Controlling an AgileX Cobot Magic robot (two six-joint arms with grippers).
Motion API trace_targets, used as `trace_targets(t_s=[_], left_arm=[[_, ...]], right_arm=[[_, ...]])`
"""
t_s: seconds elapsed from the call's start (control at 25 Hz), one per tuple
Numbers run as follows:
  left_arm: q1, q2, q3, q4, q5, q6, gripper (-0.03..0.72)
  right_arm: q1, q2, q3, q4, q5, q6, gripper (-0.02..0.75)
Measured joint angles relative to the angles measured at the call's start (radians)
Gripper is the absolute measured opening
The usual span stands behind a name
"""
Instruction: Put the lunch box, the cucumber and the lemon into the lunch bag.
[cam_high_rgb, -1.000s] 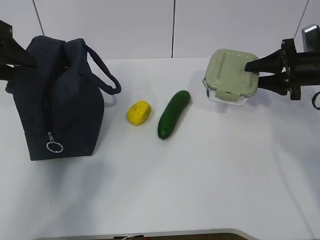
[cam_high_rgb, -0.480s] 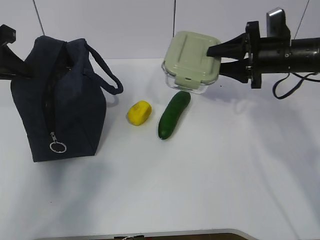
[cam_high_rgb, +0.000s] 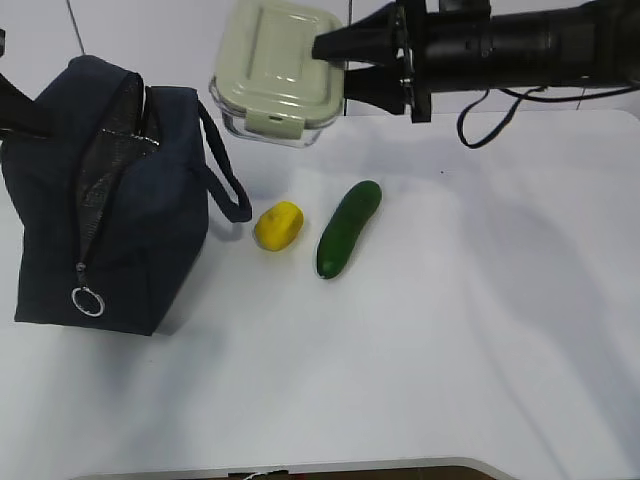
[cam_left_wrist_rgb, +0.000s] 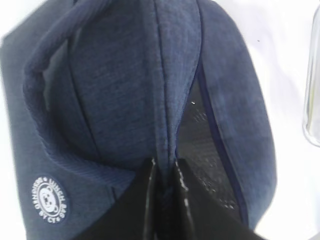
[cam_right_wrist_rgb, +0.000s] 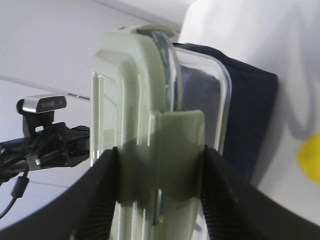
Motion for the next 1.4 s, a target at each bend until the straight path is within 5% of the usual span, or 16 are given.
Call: trace_targets(t_s=[0.28, 0.72, 1.4], left_arm=[[-0.002, -0.028, 0.000, 0.006, 0.035, 0.000, 0.016], [-0.002, -0.030, 0.000, 0.006, 0.036, 0.000, 0.015], [-0.002, -0.030, 0.000, 0.008, 0.068, 0.000, 0.015]], right_arm=[[0.106, 0.000, -0.116, -0.028, -0.023, 0.079, 0.374], [0.266, 0.020, -0.122, -0.013, -0.290, 0.114, 0.374], [0.356, 0.179, -0.205, -0.168, -0.328, 0.114, 0.374]])
